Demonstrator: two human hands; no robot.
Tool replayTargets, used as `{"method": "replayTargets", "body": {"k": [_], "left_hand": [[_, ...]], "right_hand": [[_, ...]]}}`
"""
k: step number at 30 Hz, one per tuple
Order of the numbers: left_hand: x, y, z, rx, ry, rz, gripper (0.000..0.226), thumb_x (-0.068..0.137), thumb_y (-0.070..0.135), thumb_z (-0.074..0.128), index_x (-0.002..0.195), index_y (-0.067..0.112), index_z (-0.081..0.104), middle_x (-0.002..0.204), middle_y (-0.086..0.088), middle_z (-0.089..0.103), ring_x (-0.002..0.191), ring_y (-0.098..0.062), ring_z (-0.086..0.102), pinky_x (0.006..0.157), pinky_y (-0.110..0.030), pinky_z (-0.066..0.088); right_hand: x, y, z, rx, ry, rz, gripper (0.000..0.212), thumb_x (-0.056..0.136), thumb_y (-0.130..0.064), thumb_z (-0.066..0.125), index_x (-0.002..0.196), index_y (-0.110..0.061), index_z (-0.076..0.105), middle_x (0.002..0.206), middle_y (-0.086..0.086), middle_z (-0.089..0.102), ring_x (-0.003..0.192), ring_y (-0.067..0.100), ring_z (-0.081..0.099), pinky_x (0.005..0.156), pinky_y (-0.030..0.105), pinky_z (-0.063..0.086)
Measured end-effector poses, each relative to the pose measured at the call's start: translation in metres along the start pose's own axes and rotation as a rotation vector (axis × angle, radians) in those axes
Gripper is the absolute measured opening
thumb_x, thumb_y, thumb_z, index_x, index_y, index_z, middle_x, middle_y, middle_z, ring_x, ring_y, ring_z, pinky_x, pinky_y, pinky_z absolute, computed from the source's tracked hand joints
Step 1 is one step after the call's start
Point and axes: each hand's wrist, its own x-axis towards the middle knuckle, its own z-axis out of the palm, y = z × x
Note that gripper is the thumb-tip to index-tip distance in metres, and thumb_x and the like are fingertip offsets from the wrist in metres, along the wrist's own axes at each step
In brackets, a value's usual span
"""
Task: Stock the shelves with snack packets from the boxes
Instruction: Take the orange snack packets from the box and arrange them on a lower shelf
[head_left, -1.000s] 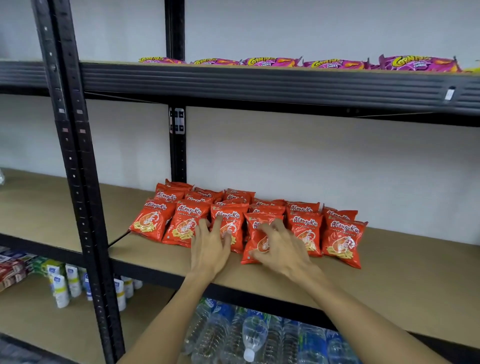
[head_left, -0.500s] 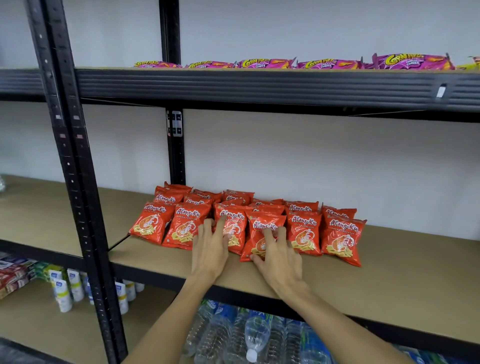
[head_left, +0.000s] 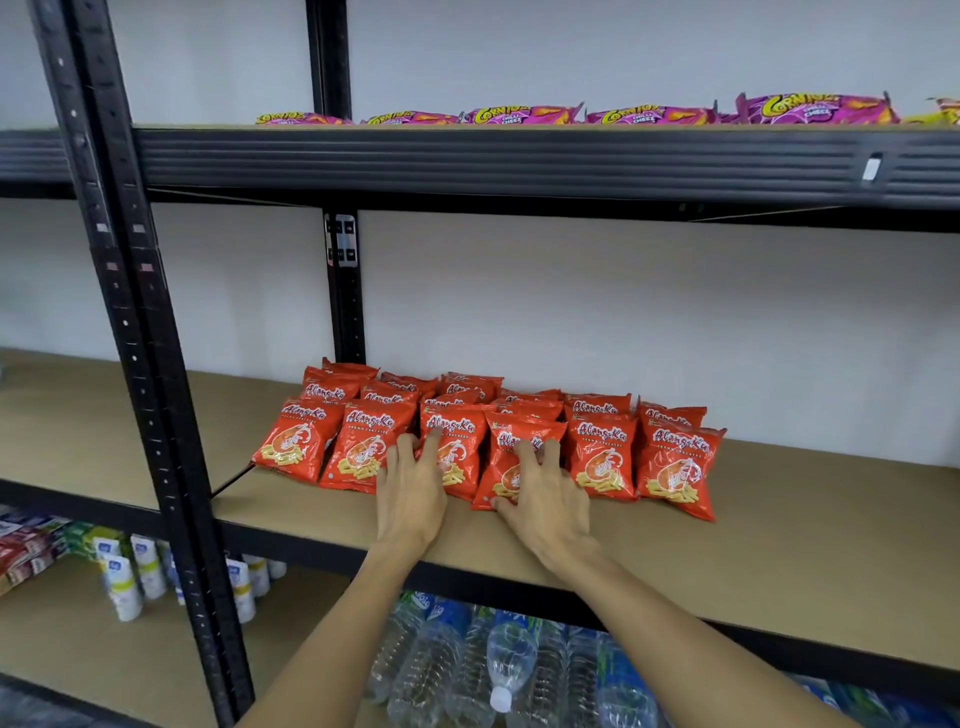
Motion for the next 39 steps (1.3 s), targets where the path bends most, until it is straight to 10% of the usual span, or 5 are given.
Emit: {"method": "replayTargets", "body": {"k": [15, 26, 39], "left_hand": [[-0.010, 0.038, -0.023, 0.073, 0.136, 0.142, 0.042, 0.081, 0.004, 0.062, 0.123, 0.007, 0.055, 0.121, -0.017, 0.054, 0.103, -0.031, 0.054, 0.079, -0.046, 0.052], [-0.018, 0.197, -0.037, 0.014, -0.012, 0.485, 0.034, 0.097, 0.022, 0.040, 0.125, 0.012, 0.054, 0.122, -0.008, 0.057, 0.111, -0.024, 0.052, 0.093, -0.043, 0.048], [-0.154, 0.424, 0.033, -0.296, -0.145, 0.879, 0.027, 0.094, 0.029, 0.036, 0.101, 0.019, 0.059, 0.099, -0.001, 0.062, 0.095, -0.024, 0.056, 0.077, -0.040, 0.048]], "right_hand": [[-0.015, 0.038, -0.045, 0.180, 0.028, -0.040, 0.047, 0.095, -0.042, 0.059, 0.136, -0.022, 0.048, 0.139, 0.005, 0.043, 0.070, 0.013, 0.062, 0.049, 0.018, 0.037], [-0.066, 0.138, -0.116, 0.241, 0.209, 0.192, 0.030, 0.095, -0.037, 0.052, 0.123, -0.025, 0.057, 0.125, 0.002, 0.054, 0.099, 0.033, 0.065, 0.077, 0.041, 0.052], [-0.237, 0.331, -0.173, 0.171, 0.417, 0.533, 0.017, 0.093, -0.032, 0.060, 0.108, -0.024, 0.061, 0.108, -0.004, 0.059, 0.090, 0.024, 0.065, 0.072, 0.041, 0.054]]}}
